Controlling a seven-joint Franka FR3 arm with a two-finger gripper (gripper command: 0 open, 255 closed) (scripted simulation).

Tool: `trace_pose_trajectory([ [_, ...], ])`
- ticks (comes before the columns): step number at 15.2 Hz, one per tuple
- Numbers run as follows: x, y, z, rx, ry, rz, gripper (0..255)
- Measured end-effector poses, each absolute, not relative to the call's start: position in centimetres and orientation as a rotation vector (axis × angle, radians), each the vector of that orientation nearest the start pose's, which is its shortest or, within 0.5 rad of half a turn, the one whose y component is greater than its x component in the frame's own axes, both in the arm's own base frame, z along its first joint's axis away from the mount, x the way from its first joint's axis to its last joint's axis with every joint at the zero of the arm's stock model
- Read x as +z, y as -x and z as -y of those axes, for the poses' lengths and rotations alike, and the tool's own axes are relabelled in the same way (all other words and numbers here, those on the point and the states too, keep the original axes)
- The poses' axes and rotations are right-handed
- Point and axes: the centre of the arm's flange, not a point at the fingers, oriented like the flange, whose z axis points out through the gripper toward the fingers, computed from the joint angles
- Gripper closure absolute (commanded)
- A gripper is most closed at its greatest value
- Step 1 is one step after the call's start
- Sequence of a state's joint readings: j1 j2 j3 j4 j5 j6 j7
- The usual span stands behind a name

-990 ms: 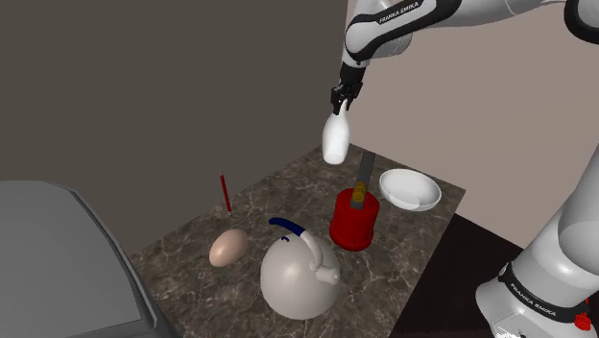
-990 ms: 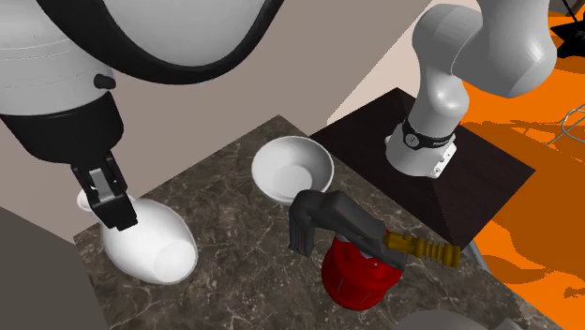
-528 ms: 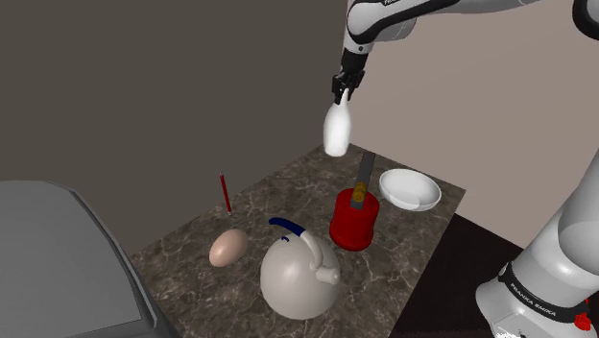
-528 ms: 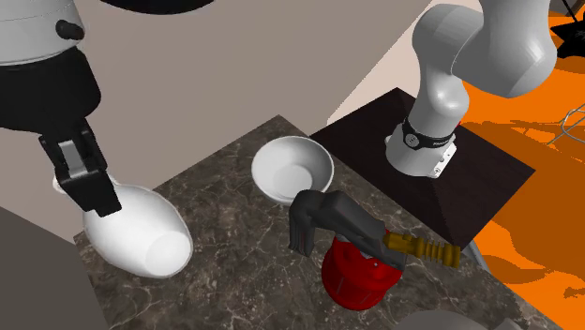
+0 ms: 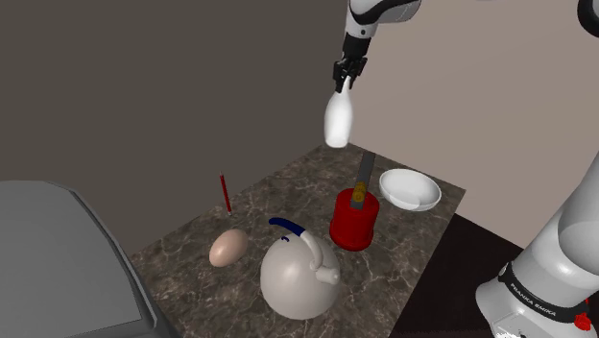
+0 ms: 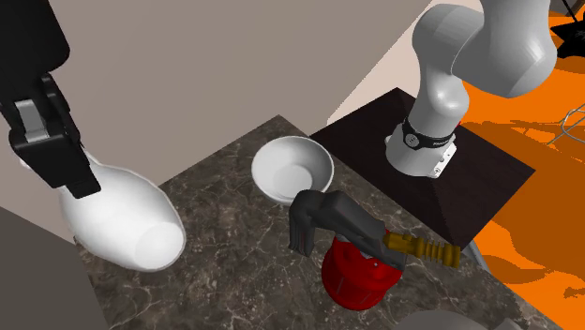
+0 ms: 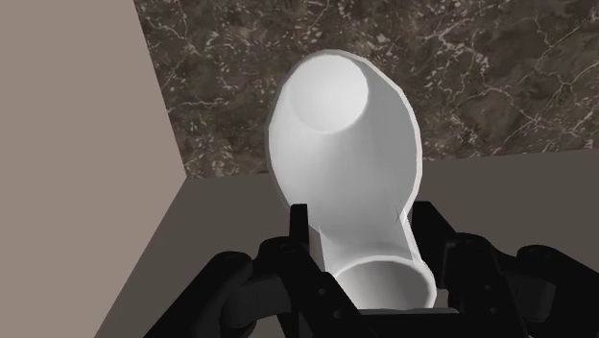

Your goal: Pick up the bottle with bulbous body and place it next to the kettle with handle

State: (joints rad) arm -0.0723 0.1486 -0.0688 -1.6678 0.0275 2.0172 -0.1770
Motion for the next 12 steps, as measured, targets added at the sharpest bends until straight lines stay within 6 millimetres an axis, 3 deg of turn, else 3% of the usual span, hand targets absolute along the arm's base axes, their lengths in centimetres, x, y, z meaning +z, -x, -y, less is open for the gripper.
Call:
trace_pose_trajectory([
  [12,59.7,-62.2,8.4,-0.317,3.142,0.044,255],
])
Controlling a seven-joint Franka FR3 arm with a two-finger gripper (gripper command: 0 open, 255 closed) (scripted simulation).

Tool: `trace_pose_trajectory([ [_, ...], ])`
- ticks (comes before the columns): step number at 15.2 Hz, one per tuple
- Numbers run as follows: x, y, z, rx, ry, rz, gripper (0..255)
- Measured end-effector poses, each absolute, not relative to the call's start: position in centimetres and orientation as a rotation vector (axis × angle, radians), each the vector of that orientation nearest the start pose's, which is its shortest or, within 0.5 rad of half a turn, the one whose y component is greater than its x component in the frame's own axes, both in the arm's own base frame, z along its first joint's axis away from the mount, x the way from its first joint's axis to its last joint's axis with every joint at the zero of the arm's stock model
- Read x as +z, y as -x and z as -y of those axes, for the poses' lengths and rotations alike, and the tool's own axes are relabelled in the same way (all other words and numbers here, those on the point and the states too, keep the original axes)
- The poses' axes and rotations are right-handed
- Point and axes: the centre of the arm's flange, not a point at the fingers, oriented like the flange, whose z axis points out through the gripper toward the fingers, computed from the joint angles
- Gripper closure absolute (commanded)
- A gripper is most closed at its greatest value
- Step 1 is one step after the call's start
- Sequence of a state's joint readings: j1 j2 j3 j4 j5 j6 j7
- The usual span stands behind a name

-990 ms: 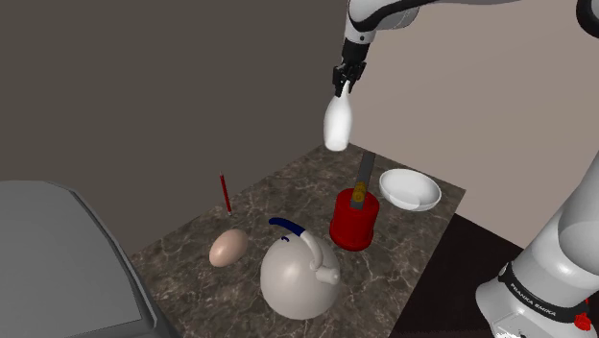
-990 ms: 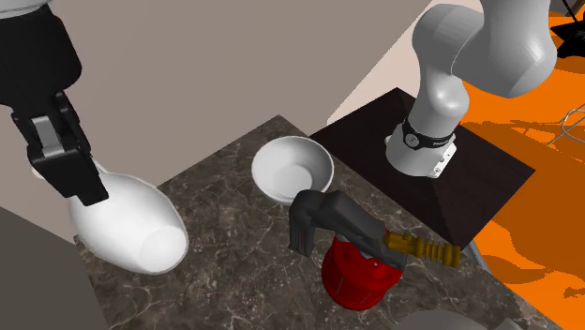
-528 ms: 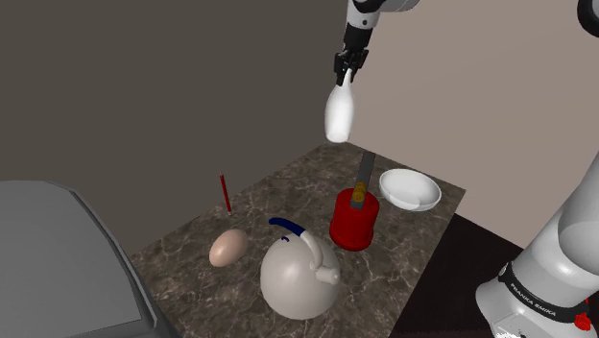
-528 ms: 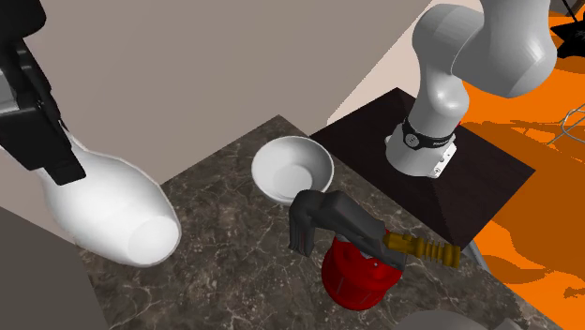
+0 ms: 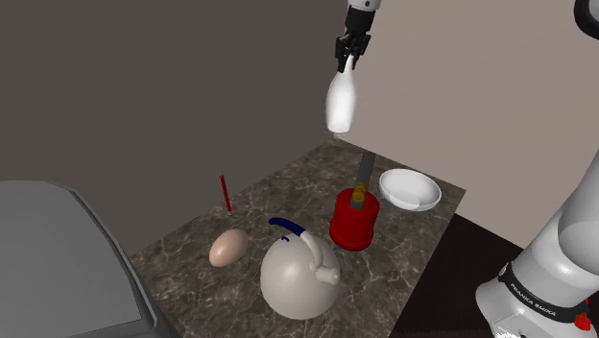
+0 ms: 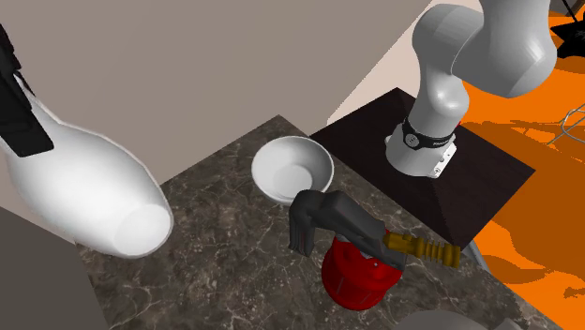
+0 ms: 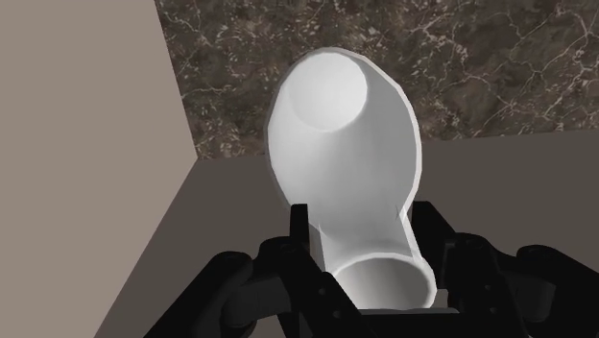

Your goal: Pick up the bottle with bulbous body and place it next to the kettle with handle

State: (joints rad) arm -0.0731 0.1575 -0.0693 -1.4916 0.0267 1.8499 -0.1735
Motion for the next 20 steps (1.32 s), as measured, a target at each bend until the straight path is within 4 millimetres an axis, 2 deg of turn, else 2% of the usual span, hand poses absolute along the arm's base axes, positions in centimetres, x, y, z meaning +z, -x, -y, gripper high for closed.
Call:
trace_pose_trajectory([
  [13,66.5,-62.3,8.5,-0.317,3.142,0.044,255],
  [17,67.8,-60.8,4.9,-0.317,3.142,0.045,255],
  [20,68.9,-59.6,1.3,-0.317,3.141,0.046,255],
])
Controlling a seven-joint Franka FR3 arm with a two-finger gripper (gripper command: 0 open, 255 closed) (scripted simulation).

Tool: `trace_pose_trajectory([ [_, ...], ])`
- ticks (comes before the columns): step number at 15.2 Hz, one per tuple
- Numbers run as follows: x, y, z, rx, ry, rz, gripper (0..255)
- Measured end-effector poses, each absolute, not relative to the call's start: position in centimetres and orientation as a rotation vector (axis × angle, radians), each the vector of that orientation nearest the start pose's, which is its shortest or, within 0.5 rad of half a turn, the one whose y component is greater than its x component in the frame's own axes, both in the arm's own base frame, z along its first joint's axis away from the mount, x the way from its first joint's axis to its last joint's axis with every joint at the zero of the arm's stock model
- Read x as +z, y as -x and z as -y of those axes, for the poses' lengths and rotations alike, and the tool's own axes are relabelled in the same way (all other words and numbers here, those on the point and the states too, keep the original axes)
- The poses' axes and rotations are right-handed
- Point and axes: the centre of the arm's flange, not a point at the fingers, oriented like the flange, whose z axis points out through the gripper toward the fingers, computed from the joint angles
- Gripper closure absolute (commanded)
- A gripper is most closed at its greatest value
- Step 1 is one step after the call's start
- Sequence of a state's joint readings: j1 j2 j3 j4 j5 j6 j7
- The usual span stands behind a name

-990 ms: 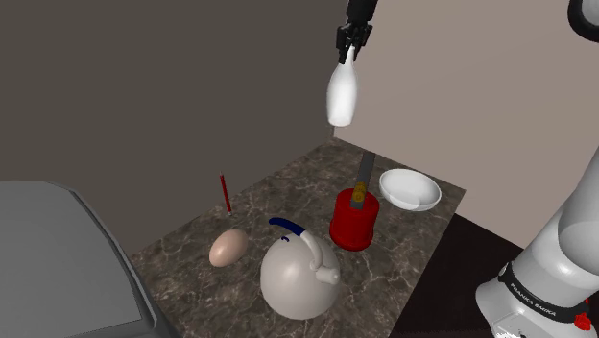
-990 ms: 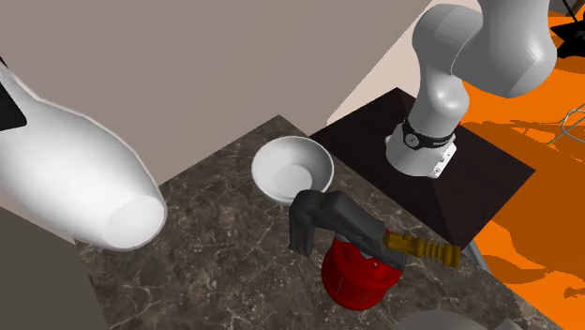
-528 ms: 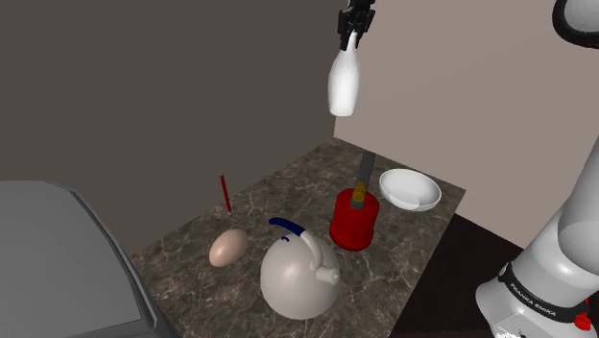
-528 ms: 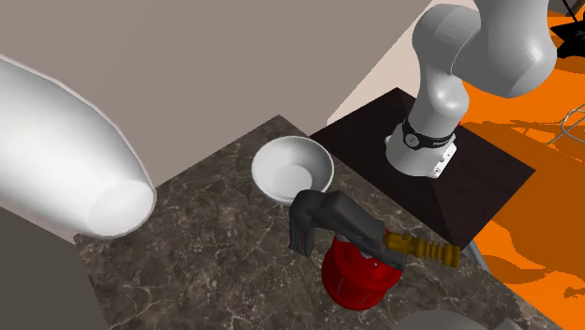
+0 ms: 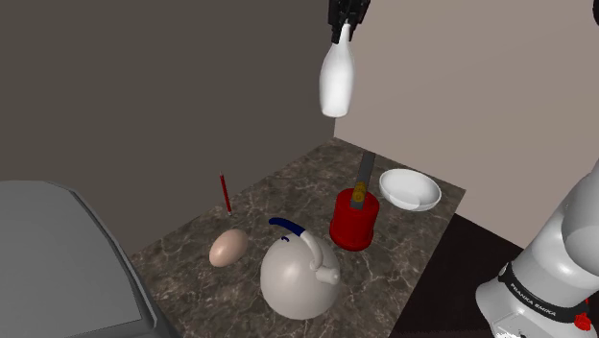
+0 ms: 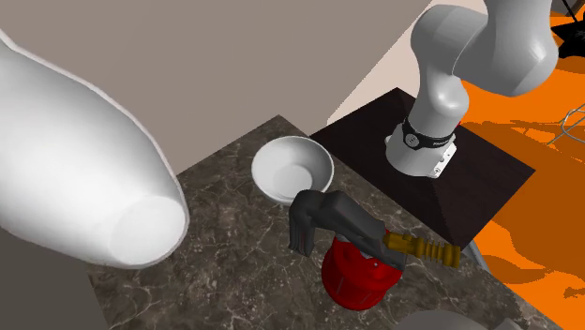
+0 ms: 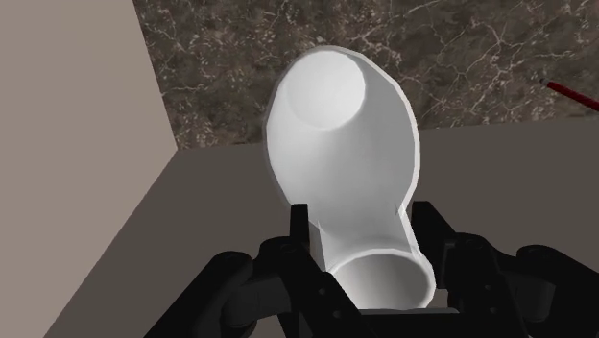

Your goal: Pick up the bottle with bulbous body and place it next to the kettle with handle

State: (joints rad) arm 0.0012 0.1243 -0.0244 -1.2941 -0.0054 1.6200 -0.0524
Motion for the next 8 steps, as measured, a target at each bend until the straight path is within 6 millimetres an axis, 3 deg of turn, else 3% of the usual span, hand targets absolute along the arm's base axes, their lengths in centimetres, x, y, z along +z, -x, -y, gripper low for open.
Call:
trace_pose_trajectory([
  [8,71.2,-55.6,-8.0,-0.317,3.142,0.046,255],
])
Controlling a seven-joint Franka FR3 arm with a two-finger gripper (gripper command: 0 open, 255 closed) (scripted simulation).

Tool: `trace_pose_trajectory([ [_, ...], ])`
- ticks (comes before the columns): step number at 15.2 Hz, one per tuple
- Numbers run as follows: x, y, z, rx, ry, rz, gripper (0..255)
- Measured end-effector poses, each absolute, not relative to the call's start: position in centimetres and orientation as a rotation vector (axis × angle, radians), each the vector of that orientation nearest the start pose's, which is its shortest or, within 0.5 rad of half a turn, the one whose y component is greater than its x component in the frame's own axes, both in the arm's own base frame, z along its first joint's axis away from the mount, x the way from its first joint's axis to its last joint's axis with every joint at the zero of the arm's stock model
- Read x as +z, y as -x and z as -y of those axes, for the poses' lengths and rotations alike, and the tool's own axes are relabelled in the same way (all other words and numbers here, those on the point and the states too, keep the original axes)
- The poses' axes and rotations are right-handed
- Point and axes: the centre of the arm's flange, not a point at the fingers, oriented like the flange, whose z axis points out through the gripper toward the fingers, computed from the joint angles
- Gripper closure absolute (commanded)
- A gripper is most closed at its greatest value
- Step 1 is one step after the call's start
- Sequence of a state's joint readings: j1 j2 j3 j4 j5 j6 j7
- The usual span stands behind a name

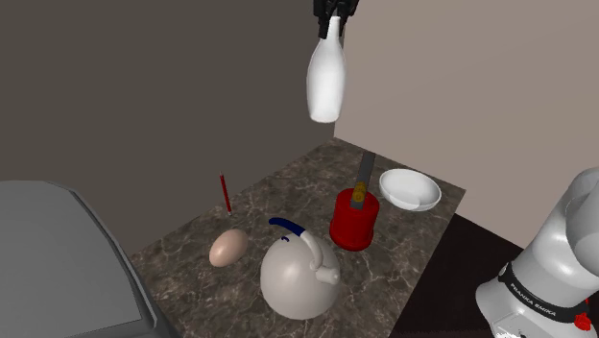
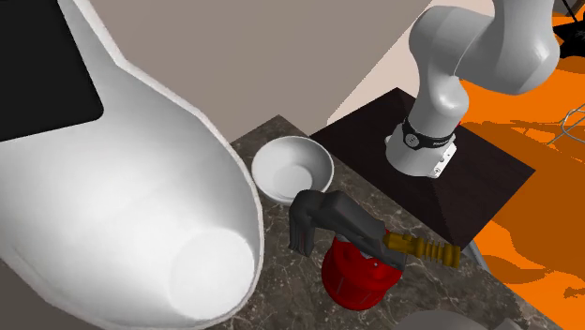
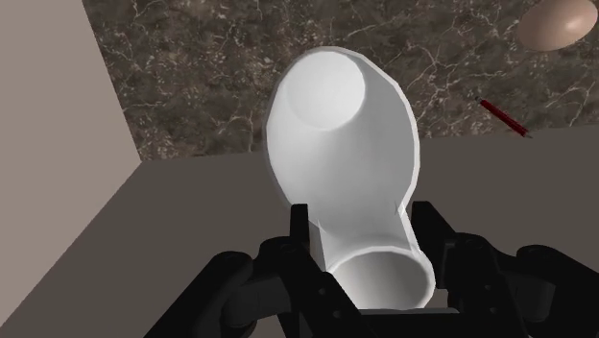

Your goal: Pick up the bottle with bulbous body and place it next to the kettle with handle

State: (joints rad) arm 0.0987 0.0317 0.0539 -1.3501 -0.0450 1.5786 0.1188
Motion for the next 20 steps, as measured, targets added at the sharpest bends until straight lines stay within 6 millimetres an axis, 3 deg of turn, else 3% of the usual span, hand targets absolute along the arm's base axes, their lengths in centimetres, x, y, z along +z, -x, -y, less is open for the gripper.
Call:
trace_pose_trajectory([
  [3,72.7,-53.9,-11.8,-0.317,3.141,0.047,255],
  [9,74.0,-51.2,-18.3,-0.317,3.142,0.047,255],
  [20,68.6,-50.7,-19.1,-0.316,3.142,0.044,255],
])
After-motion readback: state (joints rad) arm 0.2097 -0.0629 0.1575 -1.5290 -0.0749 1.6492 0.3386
